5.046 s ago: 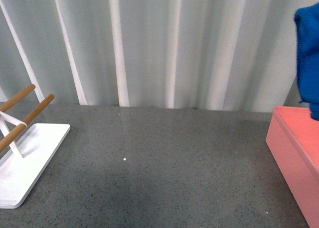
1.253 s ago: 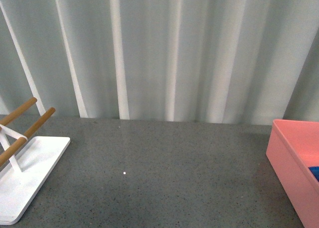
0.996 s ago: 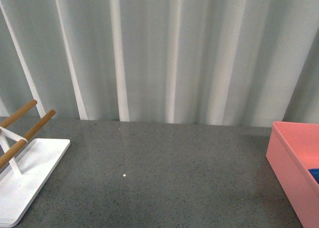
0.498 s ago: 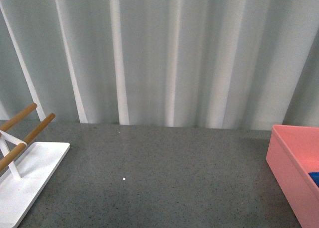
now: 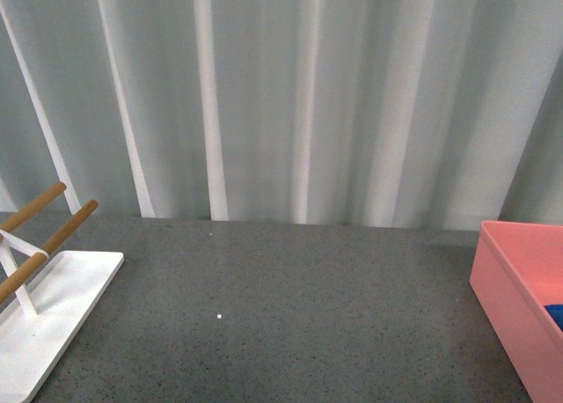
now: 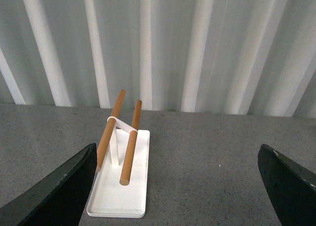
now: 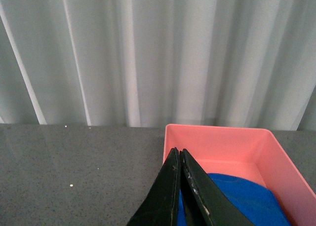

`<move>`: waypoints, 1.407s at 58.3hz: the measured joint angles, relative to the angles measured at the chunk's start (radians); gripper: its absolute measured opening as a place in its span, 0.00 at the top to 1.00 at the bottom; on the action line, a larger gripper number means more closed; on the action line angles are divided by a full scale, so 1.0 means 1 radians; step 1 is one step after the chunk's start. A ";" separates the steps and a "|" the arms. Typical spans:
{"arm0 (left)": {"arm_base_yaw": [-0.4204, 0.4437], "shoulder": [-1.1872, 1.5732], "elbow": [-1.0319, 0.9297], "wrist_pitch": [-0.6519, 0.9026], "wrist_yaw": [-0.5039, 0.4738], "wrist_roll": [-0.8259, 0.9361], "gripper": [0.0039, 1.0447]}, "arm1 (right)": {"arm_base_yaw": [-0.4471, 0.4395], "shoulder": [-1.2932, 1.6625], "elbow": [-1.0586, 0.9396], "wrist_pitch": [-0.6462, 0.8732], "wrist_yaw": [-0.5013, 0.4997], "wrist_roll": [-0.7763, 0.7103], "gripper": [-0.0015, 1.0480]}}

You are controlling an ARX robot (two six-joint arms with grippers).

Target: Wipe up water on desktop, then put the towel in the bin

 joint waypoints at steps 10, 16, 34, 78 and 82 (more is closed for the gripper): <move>0.000 0.000 0.000 0.000 0.000 0.000 0.06 | 0.000 -0.072 0.000 -0.071 0.000 0.000 0.97; 0.000 0.000 0.000 0.000 0.000 0.000 0.06 | 0.000 -0.113 0.000 -0.112 0.000 0.000 0.97; 0.000 0.000 0.000 0.000 0.000 0.000 0.06 | 0.000 -0.326 0.000 -0.343 0.004 0.001 0.97; 0.000 0.000 0.000 0.000 0.000 0.000 0.06 | 0.000 -0.343 0.000 -0.348 0.003 0.001 0.22; 0.000 0.000 0.000 0.000 0.000 0.000 0.06 | 0.000 -0.343 0.000 -0.348 0.003 0.001 0.11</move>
